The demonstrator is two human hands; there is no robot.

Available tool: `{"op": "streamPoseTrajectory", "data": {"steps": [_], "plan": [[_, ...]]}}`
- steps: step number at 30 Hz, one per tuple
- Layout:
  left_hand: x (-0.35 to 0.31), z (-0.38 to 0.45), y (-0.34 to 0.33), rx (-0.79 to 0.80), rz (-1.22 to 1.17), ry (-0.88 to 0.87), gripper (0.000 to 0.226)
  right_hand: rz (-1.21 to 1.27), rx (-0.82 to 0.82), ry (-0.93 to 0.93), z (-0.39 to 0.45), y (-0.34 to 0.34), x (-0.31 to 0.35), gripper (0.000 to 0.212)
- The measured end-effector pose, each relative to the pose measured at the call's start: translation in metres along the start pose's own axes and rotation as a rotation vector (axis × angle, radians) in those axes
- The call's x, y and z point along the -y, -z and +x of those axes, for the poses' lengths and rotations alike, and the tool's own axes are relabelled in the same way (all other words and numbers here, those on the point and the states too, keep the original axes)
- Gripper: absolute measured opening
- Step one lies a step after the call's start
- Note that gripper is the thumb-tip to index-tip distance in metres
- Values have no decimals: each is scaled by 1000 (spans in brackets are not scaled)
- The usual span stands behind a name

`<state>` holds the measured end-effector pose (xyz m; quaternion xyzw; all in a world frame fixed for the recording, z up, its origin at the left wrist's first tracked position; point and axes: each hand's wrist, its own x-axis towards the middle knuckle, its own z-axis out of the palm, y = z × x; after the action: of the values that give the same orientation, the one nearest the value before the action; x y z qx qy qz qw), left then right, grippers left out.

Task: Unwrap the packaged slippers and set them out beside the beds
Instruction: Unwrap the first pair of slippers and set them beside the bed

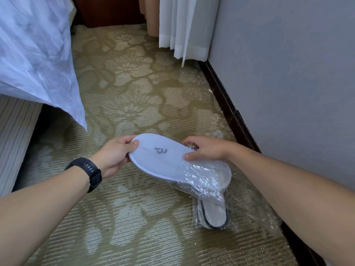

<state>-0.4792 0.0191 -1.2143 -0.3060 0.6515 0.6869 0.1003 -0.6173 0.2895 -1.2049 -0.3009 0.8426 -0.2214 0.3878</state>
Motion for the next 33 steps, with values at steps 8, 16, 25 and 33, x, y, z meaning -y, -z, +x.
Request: {"op": "streamPoseTrajectory", "data": {"steps": [8, 16, 25, 33], "plan": [[-1, 5, 8, -66, -5, -24, 36, 112, 18, -105, 0, -1, -26, 61], [2, 11, 25, -153, 27, -75, 36, 131, 2, -234, -1, -10, -63, 40], [-1, 8, 57, -378, -2, -103, 32, 137, -198, -407, 5, -13, -88, 70], [-3, 6, 52, -377, -36, -95, 26, 80, -771, -285, 10, -2, -34, 19]]}}
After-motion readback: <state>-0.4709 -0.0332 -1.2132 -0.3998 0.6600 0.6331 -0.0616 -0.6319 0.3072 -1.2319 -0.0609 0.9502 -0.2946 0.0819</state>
